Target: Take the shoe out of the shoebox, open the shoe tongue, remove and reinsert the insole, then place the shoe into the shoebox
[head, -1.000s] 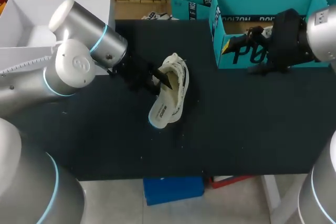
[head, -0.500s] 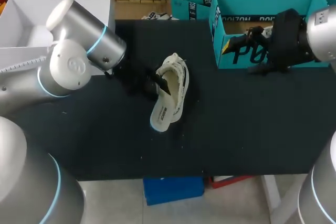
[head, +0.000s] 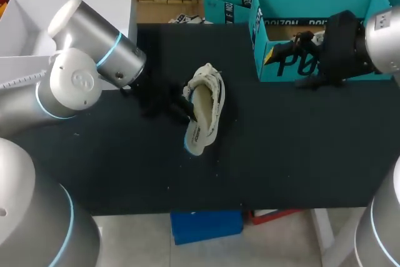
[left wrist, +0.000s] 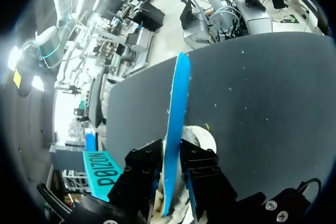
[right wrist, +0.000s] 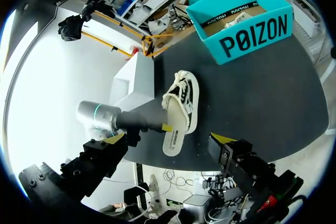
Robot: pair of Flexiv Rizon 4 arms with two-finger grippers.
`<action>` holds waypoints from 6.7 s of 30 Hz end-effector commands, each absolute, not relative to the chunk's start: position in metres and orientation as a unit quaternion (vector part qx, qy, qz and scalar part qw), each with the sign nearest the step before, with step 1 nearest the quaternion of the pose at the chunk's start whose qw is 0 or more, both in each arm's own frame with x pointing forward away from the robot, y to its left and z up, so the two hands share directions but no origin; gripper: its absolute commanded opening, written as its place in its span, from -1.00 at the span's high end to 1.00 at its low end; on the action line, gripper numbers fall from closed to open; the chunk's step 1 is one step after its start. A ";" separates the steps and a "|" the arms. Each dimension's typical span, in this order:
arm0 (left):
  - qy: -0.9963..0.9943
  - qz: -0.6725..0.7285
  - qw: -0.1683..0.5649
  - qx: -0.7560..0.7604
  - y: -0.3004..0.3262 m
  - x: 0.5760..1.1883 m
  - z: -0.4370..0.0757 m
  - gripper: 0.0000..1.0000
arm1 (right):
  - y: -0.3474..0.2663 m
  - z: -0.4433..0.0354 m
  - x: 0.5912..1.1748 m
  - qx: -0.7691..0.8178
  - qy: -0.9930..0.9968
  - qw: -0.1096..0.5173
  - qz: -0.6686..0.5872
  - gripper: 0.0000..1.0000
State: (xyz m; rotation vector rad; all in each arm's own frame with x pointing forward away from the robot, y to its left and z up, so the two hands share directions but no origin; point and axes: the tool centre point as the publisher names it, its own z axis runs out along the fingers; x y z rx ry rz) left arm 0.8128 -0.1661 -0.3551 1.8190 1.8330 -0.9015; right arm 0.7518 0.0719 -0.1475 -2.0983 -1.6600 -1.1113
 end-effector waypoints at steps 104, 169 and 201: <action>0.687 -0.338 0.266 0.585 -0.175 0.873 -0.368 1.00 | 0.073 -0.148 0.752 -0.719 -0.568 0.121 -0.380 -1.00; 0.671 -0.430 0.235 0.557 -0.182 0.824 -0.337 1.00 | 0.073 -0.148 0.752 -0.719 -0.568 0.121 -0.380 -1.00; 0.606 -0.439 0.260 0.610 -0.174 0.838 -0.346 1.00 | 0.073 -0.148 0.752 -0.719 -0.568 0.121 -0.380 -1.00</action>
